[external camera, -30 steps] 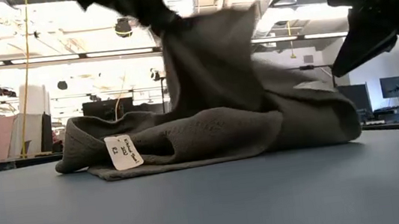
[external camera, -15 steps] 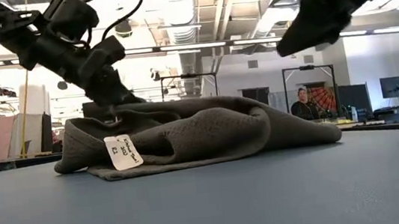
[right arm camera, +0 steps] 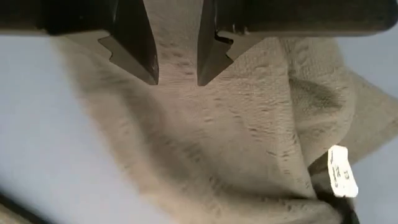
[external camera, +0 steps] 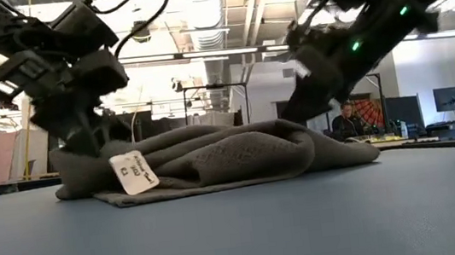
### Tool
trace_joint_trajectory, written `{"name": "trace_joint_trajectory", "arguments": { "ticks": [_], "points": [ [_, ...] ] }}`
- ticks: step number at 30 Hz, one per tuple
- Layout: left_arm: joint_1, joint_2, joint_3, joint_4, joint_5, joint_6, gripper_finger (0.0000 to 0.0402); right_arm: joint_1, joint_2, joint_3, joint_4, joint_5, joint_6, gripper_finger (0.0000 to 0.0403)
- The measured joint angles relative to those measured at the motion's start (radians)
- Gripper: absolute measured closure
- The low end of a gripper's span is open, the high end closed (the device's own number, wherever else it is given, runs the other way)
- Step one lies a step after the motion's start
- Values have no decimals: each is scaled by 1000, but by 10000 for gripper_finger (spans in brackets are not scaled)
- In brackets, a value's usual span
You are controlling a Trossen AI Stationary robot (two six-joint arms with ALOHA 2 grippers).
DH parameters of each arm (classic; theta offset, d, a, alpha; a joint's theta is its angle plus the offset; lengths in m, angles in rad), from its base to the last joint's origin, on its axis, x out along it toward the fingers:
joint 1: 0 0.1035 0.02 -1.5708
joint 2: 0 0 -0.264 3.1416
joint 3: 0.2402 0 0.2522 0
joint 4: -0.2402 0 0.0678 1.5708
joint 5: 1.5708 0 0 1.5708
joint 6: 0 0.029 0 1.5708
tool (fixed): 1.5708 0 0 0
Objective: Roll towel into tight, uniform cylinder
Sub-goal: Fold the gray towel
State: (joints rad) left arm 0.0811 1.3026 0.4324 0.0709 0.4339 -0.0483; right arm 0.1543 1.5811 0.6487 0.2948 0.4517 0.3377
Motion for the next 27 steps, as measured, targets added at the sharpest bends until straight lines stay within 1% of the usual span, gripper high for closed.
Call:
{"name": "trace_joint_trajectory", "arguments": {
  "ticks": [3, 5, 7, 9, 12, 17, 23, 25, 27],
  "points": [
    [-27, 62, 0, 6, 3, -13, 320, -25, 82, 0, 73, -93, -4, 266],
    [-33, 94, 5, -1, 10, -26, 320, -34, 128, 0, 80, -149, 7, 268],
    [-34, 109, 17, -21, 40, -35, 319, -34, 161, 0, 77, -183, 34, 269],
    [-32, 110, 34, -76, 53, -34, 319, -31, 186, 4, 71, -198, 65, 270],
    [-11, 86, 79, -210, 52, 1, 319, -19, 217, 5, 60, -195, 92, 270],
    [36, 29, 182, -449, 50, 101, 319, -14, 216, 4, 54, -192, 96, 270],
    [64, -50, 295, -662, 48, 195, 319, -14, 215, 3, 54, -179, 96, 270],
    [68, -81, 331, -723, 30, 226, 319, -14, 215, 3, 53, -179, 96, 270],
    [70, -110, 360, -750, -20, 239, 319, -14, 215, 2, 54, -179, 92, 270]
  ]
}}
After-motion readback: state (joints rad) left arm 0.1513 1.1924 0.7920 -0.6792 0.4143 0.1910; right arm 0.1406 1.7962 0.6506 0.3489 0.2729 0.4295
